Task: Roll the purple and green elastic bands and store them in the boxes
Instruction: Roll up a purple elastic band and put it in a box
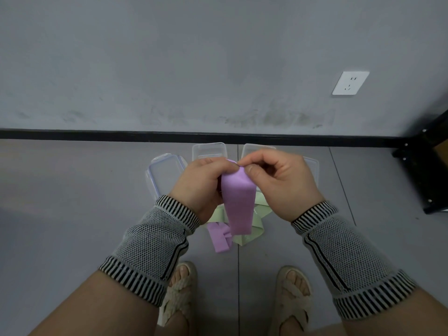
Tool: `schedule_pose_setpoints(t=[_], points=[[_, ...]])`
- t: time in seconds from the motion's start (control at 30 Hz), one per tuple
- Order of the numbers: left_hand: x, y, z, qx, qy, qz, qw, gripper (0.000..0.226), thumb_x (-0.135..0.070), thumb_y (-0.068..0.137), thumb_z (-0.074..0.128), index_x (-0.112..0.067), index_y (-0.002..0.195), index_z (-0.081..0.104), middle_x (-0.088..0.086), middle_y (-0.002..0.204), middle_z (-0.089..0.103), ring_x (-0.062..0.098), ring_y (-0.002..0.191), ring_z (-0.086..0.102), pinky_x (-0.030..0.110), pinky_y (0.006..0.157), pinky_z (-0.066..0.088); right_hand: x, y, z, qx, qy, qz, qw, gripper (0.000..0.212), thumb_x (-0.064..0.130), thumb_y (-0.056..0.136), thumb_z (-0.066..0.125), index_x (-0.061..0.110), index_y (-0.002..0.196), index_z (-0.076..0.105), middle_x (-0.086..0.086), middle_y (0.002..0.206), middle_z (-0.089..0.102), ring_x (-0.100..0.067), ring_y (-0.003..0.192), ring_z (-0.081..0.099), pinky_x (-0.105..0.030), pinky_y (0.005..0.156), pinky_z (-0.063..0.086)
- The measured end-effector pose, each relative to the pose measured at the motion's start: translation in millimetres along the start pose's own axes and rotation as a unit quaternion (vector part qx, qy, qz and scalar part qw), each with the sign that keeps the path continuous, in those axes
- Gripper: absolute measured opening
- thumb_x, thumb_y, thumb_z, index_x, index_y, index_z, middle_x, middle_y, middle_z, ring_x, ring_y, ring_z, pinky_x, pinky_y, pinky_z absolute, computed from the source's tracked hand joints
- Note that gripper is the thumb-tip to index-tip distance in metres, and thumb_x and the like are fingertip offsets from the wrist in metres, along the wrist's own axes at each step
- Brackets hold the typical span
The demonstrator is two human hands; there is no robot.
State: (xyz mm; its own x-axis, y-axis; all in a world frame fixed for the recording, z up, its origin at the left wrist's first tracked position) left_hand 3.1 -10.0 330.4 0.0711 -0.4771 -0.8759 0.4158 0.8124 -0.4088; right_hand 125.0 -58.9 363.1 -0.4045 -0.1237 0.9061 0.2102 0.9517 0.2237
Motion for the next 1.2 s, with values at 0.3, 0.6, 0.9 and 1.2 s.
schedule_pose_setpoints(t=[0.3, 0.6, 0.9, 1.2], points=[[-2.6, -3.2, -0.7, 0.008, 0.008, 0.004, 1.000, 0.036, -0.016, 0.087, 0.058, 0.016, 0.105, 0.058, 0.040, 0.108, 0.055, 0.035, 0.090, 0.051, 0.047, 0.083, 0.039, -0.4, 0.1, -1.3, -0.003, 0.001, 0.005, 1.000, 0.028, 0.000, 0.085, 0.061, 0.026, 0.082, 0.070, 0.016, 0.078, 0.067, 0.002, 0.072, 0.063, -0.009, 0.066, 0.047], [-9.5, -5.8, 2.4, 0.014, 0.071, 0.054, 0.996, 0.022, -0.022, 0.075, 0.064, -0.001, 0.081, 0.065, 0.023, 0.084, 0.056, 0.030, 0.077, 0.047, 0.045, 0.073, 0.036, -8.2, 1.0, -0.3, -0.018, 0.096, 0.059, 0.993, 0.032, -0.004, 0.084, 0.062, 0.025, 0.078, 0.070, 0.012, 0.072, 0.071, -0.007, 0.072, 0.067, -0.020, 0.070, 0.055], [-17.8, -7.5, 0.4, -0.005, 0.137, 0.135, 0.981, 0.013, -0.031, 0.073, 0.064, -0.022, 0.068, 0.071, 0.014, 0.080, 0.067, 0.027, 0.078, 0.060, 0.054, 0.081, 0.051, -8.6, 1.3, 1.5, -0.025, 0.147, 0.095, 0.984, 0.008, 0.010, 0.086, 0.065, 0.013, 0.084, 0.072, -0.004, 0.079, 0.073, -0.015, 0.074, 0.068, -0.034, 0.071, 0.058], [-17.4, -8.2, 2.4, -0.014, 0.132, 0.140, 0.981, 0.015, -0.019, 0.083, 0.065, -0.018, 0.069, 0.070, 0.011, 0.078, 0.067, 0.023, 0.077, 0.059, 0.049, 0.081, 0.051, -18.3, 4.5, 4.2, -0.031, 0.228, 0.143, 0.963, 0.013, 0.002, 0.083, 0.065, 0.011, 0.075, 0.069, -0.011, 0.080, 0.071, -0.024, 0.077, 0.066, -0.045, 0.079, 0.055]])
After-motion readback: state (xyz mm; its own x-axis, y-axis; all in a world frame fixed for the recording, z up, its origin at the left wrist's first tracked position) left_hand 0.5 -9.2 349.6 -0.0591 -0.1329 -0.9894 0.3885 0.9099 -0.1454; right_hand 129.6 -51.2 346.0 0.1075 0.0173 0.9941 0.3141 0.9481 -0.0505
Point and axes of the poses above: each hand's wrist, its own y-axis towards the middle knuckle, its own z-axis out of the palm, x = y × z, the point moved 5 cm from there along y, towards the middle knuckle
